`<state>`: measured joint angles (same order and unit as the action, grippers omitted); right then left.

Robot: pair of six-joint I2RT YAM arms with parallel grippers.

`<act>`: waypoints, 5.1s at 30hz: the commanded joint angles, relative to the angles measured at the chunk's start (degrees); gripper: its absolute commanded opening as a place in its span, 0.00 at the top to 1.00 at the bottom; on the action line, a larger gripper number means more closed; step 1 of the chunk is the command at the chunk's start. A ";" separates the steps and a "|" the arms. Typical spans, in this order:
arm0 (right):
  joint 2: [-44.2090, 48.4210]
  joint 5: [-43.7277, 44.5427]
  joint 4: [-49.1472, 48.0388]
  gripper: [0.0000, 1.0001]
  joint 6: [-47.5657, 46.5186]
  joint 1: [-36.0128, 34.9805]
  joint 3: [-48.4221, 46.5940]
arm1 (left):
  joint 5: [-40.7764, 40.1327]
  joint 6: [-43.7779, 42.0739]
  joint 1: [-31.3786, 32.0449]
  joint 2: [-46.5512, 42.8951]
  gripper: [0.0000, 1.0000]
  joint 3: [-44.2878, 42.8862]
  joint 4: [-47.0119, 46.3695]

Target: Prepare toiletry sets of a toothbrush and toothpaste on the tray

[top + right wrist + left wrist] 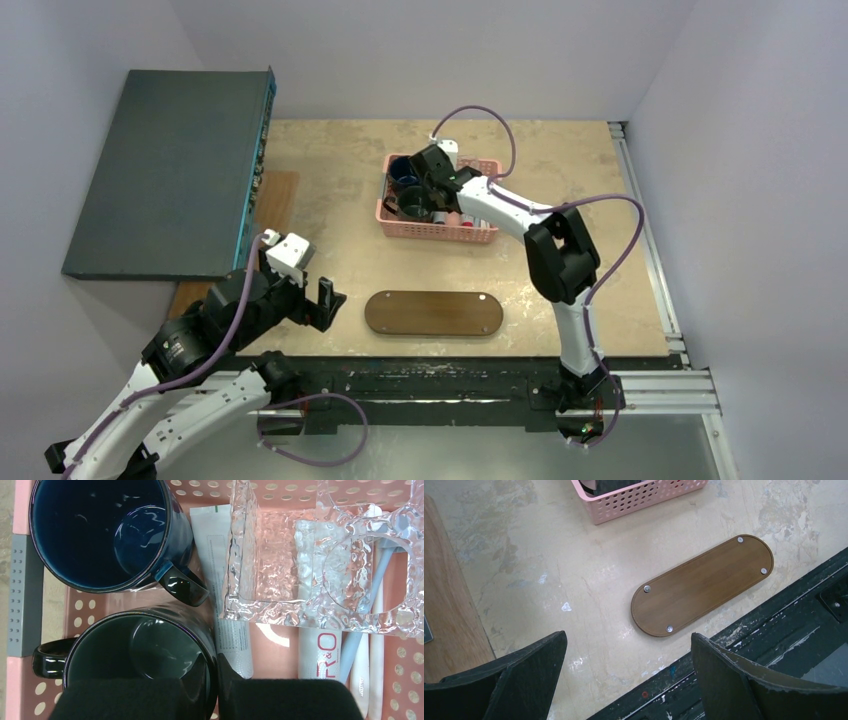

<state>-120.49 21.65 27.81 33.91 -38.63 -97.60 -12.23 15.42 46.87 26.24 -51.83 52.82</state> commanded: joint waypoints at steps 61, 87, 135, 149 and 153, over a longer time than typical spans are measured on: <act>30.71 -9.55 4.27 1.00 -9.77 -13.67 18.29 | -7.70 0.49 -0.18 -1.49 0.05 -0.02 -0.78; 28.09 -0.55 3.31 1.00 4.07 -25.54 20.70 | -9.60 1.21 -0.28 -1.36 0.06 -0.31 -0.08; 19.76 2.61 4.79 1.00 6.34 -28.68 16.39 | -9.39 1.28 -0.29 -3.04 0.05 -0.29 0.23; 19.85 2.96 4.62 0.81 5.91 -29.22 17.03 | -9.35 1.28 -0.28 -2.78 0.05 -0.29 0.18; 19.53 3.13 5.18 0.72 5.49 -29.39 15.96 | -9.48 1.28 -0.24 -2.73 0.05 -0.28 0.23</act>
<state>-101.25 23.05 34.28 38.63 -67.51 -78.70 -21.08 15.90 46.87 23.59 -51.83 53.76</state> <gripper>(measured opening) 0.259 0.944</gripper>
